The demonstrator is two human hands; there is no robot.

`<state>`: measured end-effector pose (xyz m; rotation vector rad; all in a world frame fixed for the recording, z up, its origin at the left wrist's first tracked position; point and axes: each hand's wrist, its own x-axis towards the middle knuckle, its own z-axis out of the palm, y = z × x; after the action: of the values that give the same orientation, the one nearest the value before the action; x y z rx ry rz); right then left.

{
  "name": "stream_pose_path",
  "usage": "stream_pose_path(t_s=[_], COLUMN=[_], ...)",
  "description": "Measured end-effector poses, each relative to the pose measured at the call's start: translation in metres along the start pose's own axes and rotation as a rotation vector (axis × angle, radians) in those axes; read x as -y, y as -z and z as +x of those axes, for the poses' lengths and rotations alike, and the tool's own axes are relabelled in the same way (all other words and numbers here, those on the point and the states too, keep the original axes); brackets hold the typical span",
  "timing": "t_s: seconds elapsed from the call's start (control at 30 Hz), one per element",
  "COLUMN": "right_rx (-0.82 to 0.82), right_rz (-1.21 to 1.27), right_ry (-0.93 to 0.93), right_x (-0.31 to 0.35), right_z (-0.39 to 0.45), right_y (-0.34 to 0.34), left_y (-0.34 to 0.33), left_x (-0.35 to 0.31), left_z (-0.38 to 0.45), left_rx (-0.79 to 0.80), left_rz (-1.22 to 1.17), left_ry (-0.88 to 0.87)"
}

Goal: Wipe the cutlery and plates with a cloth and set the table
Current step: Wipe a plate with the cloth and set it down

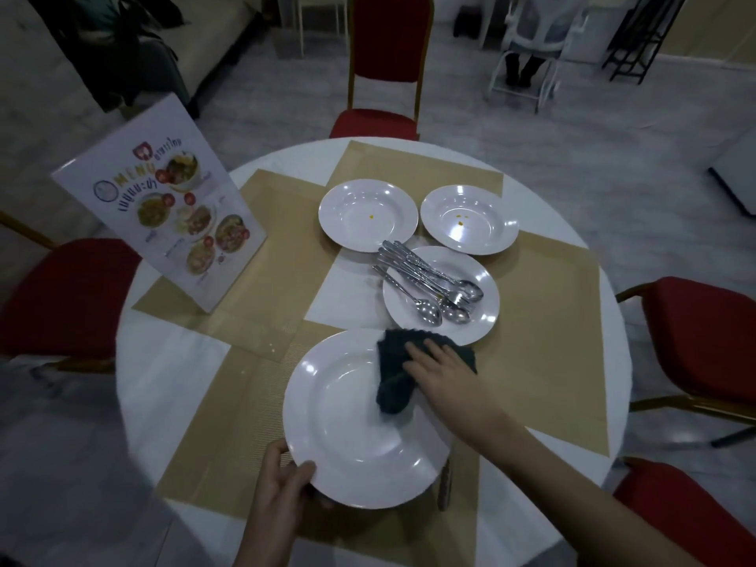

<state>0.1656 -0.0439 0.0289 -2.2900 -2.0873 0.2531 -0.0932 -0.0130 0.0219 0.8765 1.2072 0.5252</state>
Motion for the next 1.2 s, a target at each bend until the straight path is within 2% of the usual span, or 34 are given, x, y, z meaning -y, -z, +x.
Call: stream_pose_path(t_s=[0.07, 0.13, 0.2, 0.3, 0.4, 0.5, 0.57, 0.67, 0.7, 0.8, 0.87, 0.93, 1.0, 1.1, 1.2], right_rx=[0.023, -0.024, -0.026, 0.033, 0.08, 0.111, 0.059, -0.052, -0.038, -0.05, -0.061, -0.061, -0.013, 0.062, 0.096], right_rz=[0.042, 0.091, 0.198, 0.289, 0.253, 0.186, 0.073, -0.069, -0.084, 0.013, 0.183, 0.348, 0.428, 0.34, 0.263], right_ry=[-0.141, -0.167, -0.092, 0.131, 0.302, 0.344, 0.309, 0.103, 0.032, -0.11, -0.142, -0.093, 0.038, 0.292, 0.432], right_x=[0.001, 0.018, 0.041, 0.069, 0.072, 0.052, 0.031, 0.006, 0.003, 0.01, 0.024, 0.041, 0.055, 0.056, 0.037], right_z=[0.008, 0.018, 0.025, 0.026, 0.02, 0.008, 0.001, -0.005, -0.004, 0.001, 0.008, 0.013, 0.013, 0.01, 0.004], right_y=[0.002, 0.0, -0.005, -0.009, -0.01, -0.009, -0.008, -0.007, -0.008, -0.013, -0.014, -0.015, -0.018, -0.023, -0.023], left_y=[-0.011, -0.02, -0.027, -0.029, -0.019, -0.009, -0.005, -0.004, -0.007, -0.02, -0.029, -0.035, -0.035, -0.025, -0.013], left_x=[-0.002, -0.003, -0.003, -0.005, -0.006, -0.003, -0.001, -0.001, -0.001, -0.001, 0.002, 0.005, 0.007, 0.008, 0.009], left_z=[-0.004, -0.006, -0.005, -0.003, -0.003, -0.006, -0.007, -0.008, -0.009, -0.011, -0.011, -0.009, -0.007, -0.004, -0.004], left_rx=[0.034, 0.056, 0.052, 0.012, -0.079, -0.124, -0.119, -0.06, -0.021, 0.072, 0.096, 0.096, 0.068, -0.009, -0.049], left_rz=[0.034, 0.052, 0.015, -0.136, -0.243, -0.228, -0.188, -0.093, -0.049, 0.049, 0.065, 0.043, 0.007, -0.049, -0.07], left_ry=[-0.018, -0.028, -0.029, 0.021, 0.055, 0.038, 0.015, -0.028, -0.047, -0.064, -0.054, -0.042, -0.023, 0.006, 0.013])
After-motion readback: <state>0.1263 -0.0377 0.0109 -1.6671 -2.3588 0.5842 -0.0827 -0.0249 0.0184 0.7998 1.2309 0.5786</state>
